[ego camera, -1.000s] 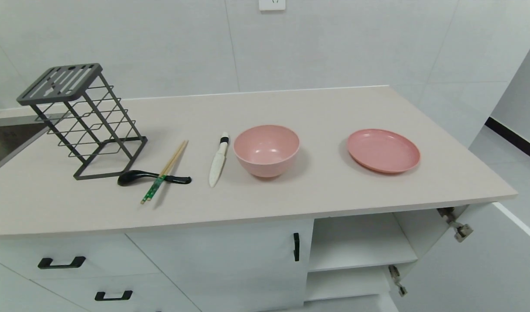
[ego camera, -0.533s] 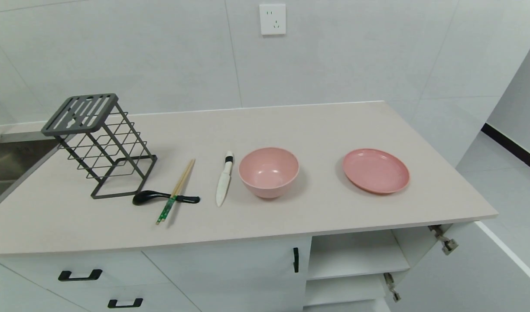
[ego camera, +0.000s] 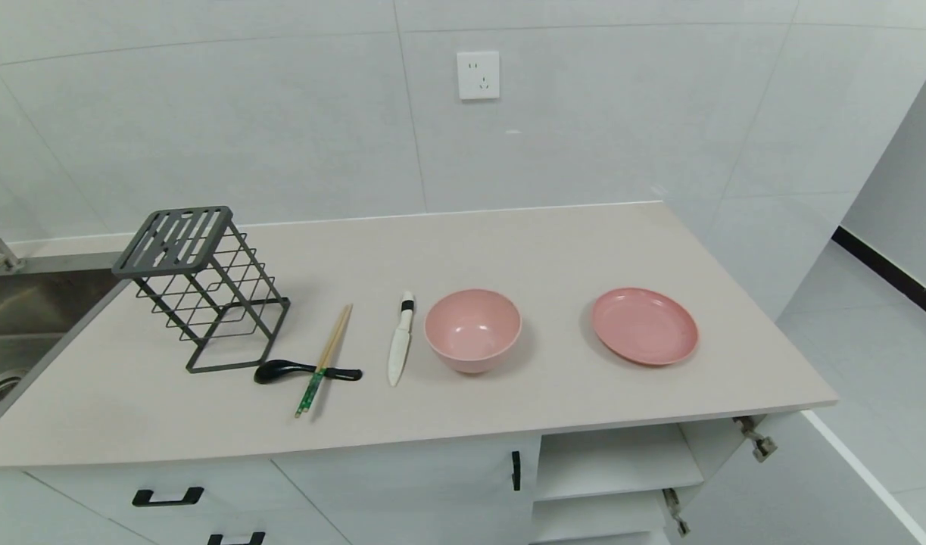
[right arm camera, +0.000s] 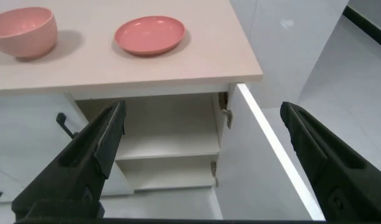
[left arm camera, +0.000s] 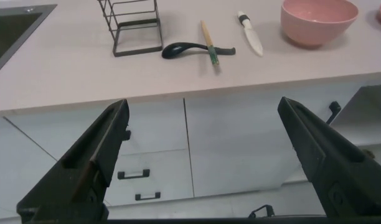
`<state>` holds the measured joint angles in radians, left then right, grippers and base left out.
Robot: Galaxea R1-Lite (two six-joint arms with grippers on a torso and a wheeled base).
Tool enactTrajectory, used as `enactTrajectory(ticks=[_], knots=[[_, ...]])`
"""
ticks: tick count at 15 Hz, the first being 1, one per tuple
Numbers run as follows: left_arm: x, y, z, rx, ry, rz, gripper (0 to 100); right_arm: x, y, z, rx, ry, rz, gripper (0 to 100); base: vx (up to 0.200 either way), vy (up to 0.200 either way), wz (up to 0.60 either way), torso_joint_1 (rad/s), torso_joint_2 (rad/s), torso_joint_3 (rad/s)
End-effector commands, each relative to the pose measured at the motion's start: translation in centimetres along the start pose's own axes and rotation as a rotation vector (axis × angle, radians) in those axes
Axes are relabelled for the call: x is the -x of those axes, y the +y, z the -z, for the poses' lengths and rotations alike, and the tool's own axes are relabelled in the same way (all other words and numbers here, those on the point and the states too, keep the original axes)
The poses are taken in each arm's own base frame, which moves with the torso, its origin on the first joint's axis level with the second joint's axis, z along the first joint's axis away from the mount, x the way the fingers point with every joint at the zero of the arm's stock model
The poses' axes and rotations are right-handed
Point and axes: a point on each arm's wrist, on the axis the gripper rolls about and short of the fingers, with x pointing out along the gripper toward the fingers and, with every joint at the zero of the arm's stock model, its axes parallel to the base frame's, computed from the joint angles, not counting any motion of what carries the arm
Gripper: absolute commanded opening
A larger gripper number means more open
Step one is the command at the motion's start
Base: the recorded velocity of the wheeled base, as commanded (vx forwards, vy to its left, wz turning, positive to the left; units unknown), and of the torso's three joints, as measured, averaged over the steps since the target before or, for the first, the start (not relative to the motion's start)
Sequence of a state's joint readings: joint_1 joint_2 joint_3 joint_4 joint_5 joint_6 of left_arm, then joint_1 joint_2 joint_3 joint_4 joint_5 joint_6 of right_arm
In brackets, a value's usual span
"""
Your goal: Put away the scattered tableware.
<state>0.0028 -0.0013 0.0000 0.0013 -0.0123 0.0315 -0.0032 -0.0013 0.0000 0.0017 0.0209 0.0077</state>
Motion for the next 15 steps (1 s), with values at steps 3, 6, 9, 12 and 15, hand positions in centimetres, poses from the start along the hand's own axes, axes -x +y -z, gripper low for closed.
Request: enactTrajectory(ticks=[3, 6, 9, 12, 15], knots=[[0.0, 0.0, 0.0, 0.001, 0.002, 0.000, 100, 0.0, 0.0, 0.0, 0.000, 0.001, -0.001, 100, 0.000, 0.000, 0.00, 0.000, 0.00, 0.000], [0.0, 0.0, 0.0, 0.001, 0.000, 0.000, 100, 0.0, 0.0, 0.0, 0.000, 0.001, -0.001, 100, 0.000, 0.000, 0.00, 0.000, 0.00, 0.000], [0.0, 0.0, 0.0, -0.010, 0.000, 0.001, 100, 0.0, 0.0, 0.0, 0.012, 0.001, -0.007, 100, 0.000, 0.000, 0.00, 0.000, 0.00, 0.000], [0.0, 0.0, 0.0, 0.008, 0.000, 0.001, 100, 0.0, 0.0, 0.0, 0.008, 0.001, 0.002, 100, 0.000, 0.000, 0.00, 0.000, 0.00, 0.000], [0.0, 0.0, 0.0, -0.004, 0.000, 0.001, 100, 0.1, 0.0, -1.6, 0.010, -0.155, -0.005, 100, 0.000, 0.000, 0.00, 0.000, 0.00, 0.000]])
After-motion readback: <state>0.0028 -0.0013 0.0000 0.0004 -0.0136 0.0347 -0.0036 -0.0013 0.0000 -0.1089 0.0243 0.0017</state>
